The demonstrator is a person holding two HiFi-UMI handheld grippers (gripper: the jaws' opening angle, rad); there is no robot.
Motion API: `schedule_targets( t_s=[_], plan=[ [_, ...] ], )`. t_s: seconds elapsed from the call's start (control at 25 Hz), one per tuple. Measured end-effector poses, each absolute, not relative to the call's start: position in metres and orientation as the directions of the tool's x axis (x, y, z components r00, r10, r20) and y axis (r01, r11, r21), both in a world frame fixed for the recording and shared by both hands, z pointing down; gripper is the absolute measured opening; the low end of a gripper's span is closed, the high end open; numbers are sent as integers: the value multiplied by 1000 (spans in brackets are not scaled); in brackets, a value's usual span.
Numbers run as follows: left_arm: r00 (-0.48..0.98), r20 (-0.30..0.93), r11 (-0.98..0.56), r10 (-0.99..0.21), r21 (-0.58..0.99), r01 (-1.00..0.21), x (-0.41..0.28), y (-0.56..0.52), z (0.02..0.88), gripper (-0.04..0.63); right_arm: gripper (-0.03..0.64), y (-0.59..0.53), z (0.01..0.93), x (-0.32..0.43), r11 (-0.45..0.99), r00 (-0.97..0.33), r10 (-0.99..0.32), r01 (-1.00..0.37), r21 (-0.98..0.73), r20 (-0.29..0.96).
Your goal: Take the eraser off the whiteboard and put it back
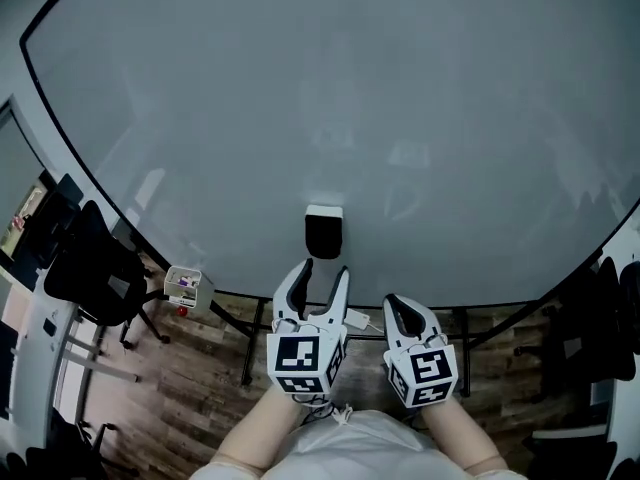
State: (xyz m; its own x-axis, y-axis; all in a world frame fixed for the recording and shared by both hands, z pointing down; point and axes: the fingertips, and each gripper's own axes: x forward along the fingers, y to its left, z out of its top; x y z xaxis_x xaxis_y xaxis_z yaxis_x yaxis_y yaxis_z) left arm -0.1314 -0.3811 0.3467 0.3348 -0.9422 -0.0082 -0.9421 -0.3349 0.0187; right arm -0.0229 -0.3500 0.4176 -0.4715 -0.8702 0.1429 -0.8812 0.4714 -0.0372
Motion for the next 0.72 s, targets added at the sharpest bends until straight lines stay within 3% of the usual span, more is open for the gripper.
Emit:
schedule_targets(
  t_s=[0.32,0.72],
  plan=[
    [334,-61,-333,-941,-18,-943,-130,-420,316,289,29,-367,422,-25,435,-435,-885,-900,-37,166],
    [268,-89,-262,-959,-71,-962,-134,-433,315,272,29,-380,429,-15,423,-422,-885,-905,-38,194]
  ],
)
